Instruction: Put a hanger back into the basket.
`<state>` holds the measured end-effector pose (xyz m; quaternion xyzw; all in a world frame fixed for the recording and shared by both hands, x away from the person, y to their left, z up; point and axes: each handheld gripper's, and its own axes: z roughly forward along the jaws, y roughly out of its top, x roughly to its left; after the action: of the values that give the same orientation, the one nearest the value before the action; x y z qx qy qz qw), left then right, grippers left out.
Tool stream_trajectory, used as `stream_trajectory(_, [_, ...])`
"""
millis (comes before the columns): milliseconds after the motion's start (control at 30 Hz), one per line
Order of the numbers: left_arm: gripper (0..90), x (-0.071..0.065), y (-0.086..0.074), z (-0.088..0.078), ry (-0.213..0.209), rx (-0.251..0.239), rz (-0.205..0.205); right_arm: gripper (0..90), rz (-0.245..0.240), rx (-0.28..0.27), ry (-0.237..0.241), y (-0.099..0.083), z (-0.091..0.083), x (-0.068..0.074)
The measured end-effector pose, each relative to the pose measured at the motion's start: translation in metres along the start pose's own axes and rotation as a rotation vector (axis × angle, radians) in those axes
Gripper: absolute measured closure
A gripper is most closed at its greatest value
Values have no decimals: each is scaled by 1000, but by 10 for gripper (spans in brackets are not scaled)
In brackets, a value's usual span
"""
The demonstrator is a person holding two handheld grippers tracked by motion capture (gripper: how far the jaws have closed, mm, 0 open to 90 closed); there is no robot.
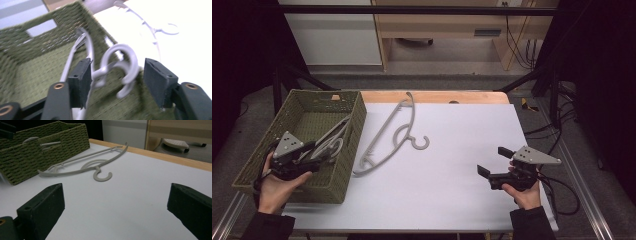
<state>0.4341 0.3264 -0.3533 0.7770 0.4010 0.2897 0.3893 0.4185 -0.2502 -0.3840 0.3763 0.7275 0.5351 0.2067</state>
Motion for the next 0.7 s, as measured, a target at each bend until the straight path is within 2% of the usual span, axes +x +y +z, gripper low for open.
stream_trajectory(300, [211,-38,20,11,-99,-76,-6,13,-5,-2,1,0,-1,-1])
stream_trajectory(467, [151,-61,35,22,-146,-79,5,12,-5,-3,3,0,-1,-1])
stream_trajectory(700, [117,-89,46,52,-211,-54,-18,12,-2,-10,-2,1,-3,-1])
